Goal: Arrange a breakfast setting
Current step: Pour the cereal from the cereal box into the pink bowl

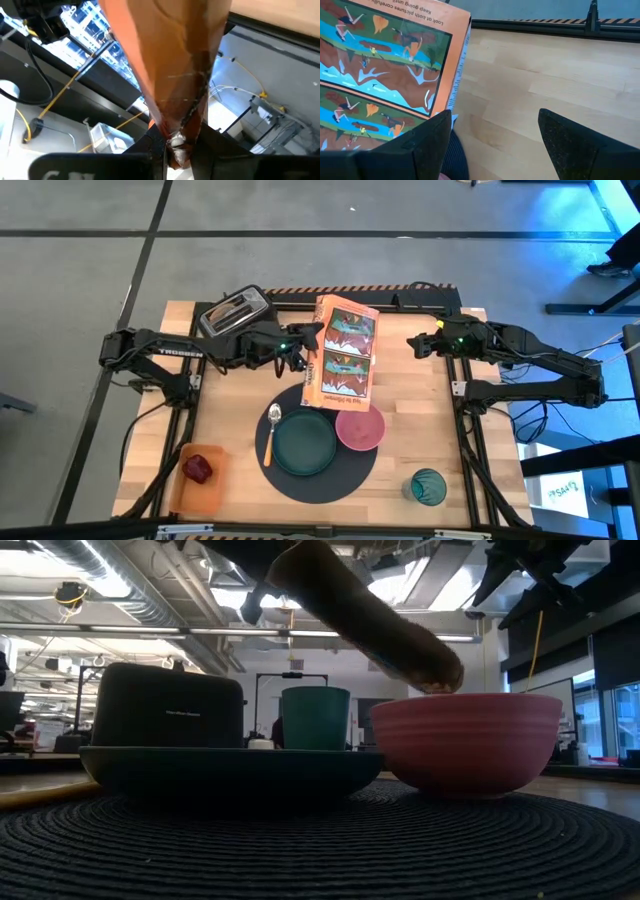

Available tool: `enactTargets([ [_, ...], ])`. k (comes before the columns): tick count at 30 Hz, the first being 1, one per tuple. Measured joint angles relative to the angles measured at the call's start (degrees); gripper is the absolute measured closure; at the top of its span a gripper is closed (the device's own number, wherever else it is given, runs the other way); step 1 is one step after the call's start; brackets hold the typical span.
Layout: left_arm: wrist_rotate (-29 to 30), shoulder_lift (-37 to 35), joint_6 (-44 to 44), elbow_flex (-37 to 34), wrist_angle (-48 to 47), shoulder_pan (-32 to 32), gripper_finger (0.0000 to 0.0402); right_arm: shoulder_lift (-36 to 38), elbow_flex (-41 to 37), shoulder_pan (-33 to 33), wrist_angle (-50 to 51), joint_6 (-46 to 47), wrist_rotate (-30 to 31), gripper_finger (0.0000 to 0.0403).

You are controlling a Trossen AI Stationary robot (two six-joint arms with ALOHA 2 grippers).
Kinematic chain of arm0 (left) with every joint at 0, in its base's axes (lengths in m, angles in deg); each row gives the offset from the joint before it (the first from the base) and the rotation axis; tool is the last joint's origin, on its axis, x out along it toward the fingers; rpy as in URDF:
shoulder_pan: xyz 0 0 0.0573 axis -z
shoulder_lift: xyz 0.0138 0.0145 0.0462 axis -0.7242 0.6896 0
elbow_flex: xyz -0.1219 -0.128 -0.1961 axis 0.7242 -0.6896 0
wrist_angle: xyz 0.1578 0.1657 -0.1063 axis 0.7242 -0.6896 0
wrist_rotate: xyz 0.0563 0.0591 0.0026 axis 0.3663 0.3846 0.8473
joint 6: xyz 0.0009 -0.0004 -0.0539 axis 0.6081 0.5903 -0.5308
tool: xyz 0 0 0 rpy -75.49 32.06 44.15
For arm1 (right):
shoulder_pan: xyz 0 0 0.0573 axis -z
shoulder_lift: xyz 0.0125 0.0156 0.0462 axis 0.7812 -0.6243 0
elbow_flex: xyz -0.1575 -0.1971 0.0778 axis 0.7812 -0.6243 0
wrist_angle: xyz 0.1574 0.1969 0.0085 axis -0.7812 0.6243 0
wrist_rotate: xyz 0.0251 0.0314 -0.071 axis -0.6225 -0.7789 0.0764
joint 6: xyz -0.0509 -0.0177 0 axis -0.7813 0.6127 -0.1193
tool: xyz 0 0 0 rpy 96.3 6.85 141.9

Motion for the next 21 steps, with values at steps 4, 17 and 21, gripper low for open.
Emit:
enactTargets([
  [4, 0.1, 0.0, 4.1, 0.0, 0.0, 1.1, 0.0358, 0.0, 0.0, 0.0, 0.0, 0.0, 0.0, 0.0114],
  [17, -0.6, 0.5, 6.3, 0.0, 2.5, 2.9, 0.0358, 0.0, 0.0, 0.0, 0.0, 0.0, 0.5, 0.0114],
  [21, -1.3, 0.5, 7.5, 0.0, 5.8, 2.9, 0.0358, 0.0, 0.0, 0.0, 0.0, 0.0, 0.5, 0.0114],
])
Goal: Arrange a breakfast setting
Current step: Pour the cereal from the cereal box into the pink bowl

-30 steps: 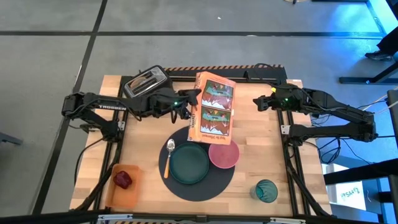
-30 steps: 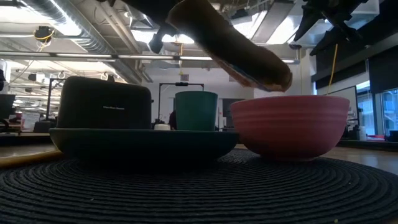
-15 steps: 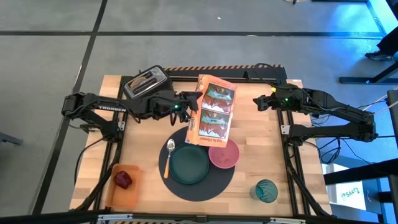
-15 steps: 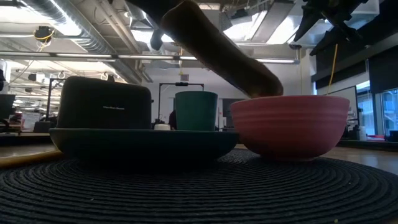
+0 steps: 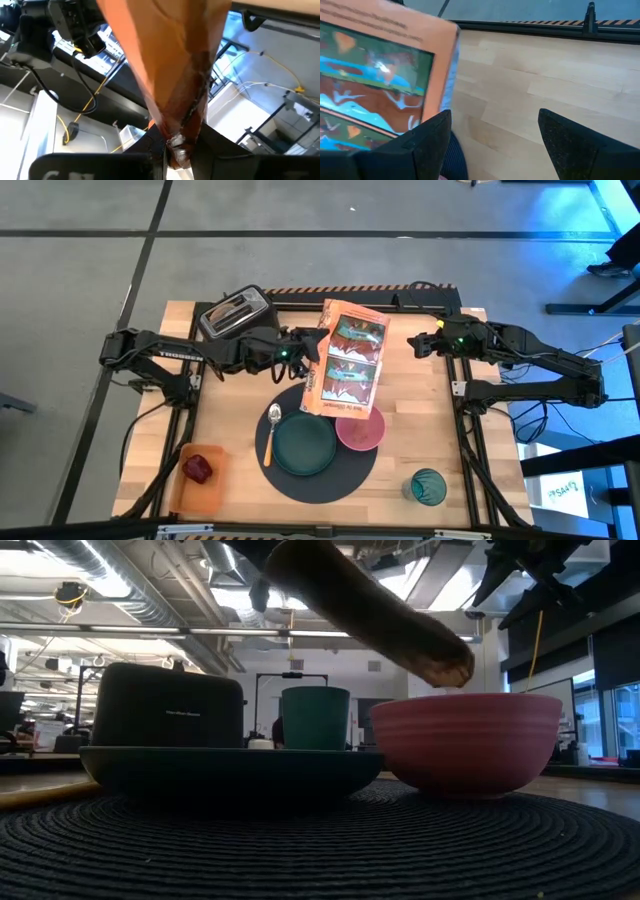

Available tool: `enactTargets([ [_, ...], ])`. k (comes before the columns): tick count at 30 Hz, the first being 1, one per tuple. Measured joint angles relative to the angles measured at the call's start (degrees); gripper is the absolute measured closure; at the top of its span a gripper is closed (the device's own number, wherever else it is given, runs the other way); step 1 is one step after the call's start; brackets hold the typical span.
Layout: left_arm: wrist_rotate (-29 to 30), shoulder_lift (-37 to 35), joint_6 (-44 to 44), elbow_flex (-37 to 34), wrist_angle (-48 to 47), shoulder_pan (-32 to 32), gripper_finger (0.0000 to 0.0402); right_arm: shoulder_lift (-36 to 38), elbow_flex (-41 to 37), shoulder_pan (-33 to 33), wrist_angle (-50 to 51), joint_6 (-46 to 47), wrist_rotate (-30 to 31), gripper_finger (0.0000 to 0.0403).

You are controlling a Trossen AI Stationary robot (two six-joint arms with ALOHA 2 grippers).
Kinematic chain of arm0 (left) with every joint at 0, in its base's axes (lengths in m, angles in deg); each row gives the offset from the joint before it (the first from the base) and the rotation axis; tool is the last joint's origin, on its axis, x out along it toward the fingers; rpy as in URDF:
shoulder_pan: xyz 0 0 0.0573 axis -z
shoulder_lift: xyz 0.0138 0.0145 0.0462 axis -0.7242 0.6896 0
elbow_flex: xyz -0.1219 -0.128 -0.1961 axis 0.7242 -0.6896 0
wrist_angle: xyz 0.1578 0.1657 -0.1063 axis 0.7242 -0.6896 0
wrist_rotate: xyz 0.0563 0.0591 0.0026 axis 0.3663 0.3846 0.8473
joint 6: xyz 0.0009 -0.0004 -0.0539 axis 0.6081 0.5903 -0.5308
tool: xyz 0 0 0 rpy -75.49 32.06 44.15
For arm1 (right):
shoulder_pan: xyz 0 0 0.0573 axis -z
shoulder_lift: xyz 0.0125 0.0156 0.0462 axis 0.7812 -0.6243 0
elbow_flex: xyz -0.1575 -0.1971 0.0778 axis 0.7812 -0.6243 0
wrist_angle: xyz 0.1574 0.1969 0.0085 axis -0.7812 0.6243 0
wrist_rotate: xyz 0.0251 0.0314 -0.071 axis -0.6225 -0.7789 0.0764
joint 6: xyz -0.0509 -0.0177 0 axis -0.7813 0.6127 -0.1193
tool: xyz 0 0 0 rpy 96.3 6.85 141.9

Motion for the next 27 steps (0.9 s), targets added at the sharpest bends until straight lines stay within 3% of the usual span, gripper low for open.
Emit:
enactTargets([
  [27, -0.5, 0.0, 0.2, 0.0, 0.2, -0.3, 0.0358, 0.0, 0.0, 0.0, 0.0, 0.0, 0.1, 0.0114],
])
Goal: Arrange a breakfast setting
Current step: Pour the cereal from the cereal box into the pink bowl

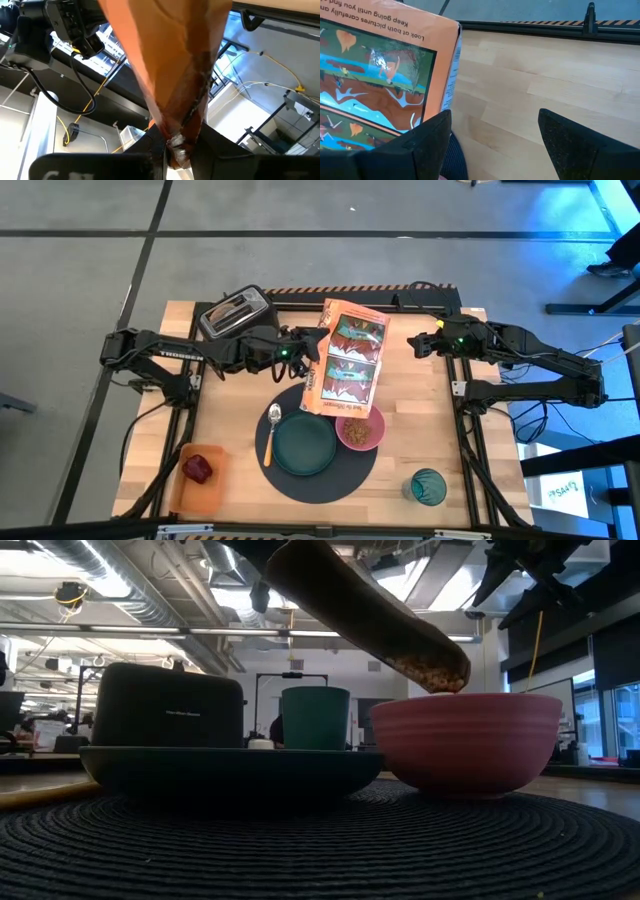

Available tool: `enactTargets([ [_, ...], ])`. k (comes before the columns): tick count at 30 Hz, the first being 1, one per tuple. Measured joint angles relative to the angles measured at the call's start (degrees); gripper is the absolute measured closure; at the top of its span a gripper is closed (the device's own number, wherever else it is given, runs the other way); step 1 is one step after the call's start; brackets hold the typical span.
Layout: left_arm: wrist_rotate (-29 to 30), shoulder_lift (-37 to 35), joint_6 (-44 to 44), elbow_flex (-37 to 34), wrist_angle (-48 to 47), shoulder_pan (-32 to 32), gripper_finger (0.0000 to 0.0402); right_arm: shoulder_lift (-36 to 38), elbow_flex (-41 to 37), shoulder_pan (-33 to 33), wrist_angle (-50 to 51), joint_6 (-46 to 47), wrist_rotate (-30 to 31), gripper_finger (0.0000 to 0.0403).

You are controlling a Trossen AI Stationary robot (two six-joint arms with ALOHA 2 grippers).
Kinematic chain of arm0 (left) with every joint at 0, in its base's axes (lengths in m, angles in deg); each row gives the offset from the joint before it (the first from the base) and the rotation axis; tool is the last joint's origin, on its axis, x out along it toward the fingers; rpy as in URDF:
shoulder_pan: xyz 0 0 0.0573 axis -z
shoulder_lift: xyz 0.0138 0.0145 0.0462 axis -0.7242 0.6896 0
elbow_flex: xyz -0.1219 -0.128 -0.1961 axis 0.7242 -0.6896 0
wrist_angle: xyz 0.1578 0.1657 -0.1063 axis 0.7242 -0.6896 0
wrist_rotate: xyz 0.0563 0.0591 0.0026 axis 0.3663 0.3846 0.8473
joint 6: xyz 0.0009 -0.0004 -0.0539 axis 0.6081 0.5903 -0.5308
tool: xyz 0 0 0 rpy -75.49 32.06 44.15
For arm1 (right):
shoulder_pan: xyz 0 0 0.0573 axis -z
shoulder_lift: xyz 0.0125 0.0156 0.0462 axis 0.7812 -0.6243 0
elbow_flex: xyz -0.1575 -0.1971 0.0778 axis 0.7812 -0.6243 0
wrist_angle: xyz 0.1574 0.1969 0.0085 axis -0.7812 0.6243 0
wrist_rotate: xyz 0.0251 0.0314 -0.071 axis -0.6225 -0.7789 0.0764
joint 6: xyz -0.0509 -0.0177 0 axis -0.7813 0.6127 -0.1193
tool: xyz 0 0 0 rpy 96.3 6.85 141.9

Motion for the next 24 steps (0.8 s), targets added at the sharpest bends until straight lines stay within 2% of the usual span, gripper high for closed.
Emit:
enactTargets([
  [9, -3.1, 0.2, 0.0, 0.0, 0.0, -1.0, 0.0358, 0.0, 0.0, 0.0, 0.0, 0.0, 0.0, 0.0114],
  [16, -3.4, 2.8, -0.1, 0.0, 3.7, -1.1, 0.0358, 0.0, 0.0, 0.0, 0.0, 0.0, 0.0, 0.0114],
  [24, -3.2, 4.2, -0.6, 0.0, 3.5, -1.2, 0.0358, 0.0, 0.0, 0.0, 0.0, 0.0, -0.2, 0.0114],
])
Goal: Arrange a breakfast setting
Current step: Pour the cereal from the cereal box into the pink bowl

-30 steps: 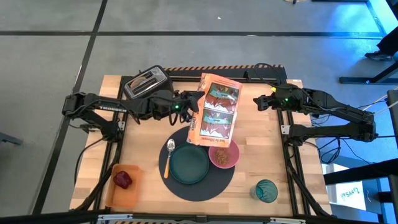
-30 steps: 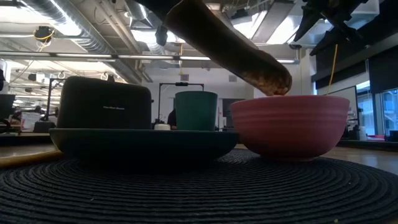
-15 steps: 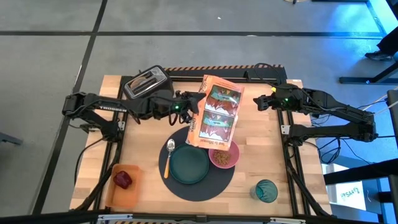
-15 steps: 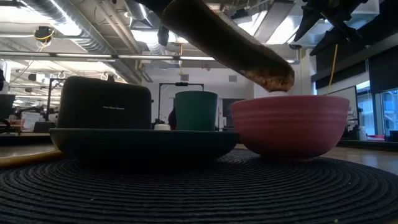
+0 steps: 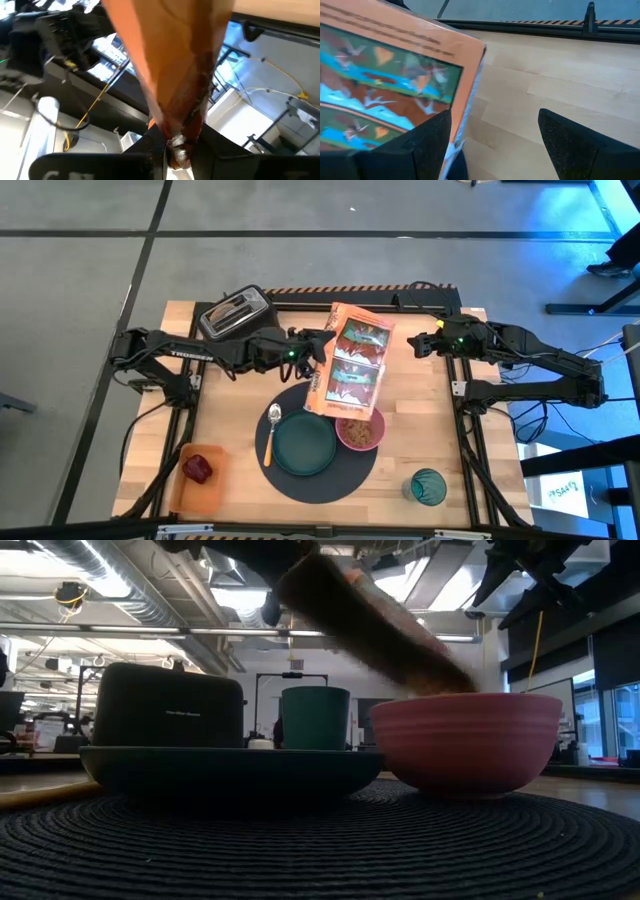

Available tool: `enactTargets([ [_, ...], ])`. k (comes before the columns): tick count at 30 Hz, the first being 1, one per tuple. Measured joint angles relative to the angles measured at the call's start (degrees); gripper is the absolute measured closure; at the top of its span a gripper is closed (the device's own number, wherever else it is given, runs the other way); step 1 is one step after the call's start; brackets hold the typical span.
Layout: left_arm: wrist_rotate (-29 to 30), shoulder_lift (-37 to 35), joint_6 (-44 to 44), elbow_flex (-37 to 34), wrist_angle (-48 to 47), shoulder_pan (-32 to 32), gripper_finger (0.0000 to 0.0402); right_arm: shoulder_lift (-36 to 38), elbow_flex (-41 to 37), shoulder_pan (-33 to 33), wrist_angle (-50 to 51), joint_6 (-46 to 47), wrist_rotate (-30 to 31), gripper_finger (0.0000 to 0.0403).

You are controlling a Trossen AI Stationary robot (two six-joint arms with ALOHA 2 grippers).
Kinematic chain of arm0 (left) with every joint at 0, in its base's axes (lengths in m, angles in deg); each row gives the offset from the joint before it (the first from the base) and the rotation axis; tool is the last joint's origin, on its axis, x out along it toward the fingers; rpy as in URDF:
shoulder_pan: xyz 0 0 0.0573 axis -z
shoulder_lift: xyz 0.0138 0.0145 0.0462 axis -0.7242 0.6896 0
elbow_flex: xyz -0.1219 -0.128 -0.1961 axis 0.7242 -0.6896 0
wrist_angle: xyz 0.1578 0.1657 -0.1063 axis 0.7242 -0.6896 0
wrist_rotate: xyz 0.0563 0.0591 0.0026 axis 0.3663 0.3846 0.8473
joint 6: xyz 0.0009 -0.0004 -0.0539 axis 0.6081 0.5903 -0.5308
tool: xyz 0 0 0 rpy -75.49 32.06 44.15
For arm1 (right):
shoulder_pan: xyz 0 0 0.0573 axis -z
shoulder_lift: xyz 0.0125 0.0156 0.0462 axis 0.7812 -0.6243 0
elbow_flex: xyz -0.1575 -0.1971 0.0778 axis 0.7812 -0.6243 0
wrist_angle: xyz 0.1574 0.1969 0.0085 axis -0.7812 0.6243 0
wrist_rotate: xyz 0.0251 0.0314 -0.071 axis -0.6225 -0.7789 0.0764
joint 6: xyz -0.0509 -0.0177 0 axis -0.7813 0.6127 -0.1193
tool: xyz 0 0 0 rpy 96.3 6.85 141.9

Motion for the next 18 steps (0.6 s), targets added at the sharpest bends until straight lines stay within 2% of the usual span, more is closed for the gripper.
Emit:
enactTargets([
  [8, -0.2, 0.0, -1.9, 0.0, 0.0, -1.1, 0.0358, 0.0, 0.0, 0.0, 0.0, -1.0, 0.1, 0.0114],
  [18, -0.7, 0.0, -12.4, 0.0, -1.2, -2.3, 0.0358, 0.0, 0.0, 0.0, 0.0, -1.0, 0.1, 0.0114],
])
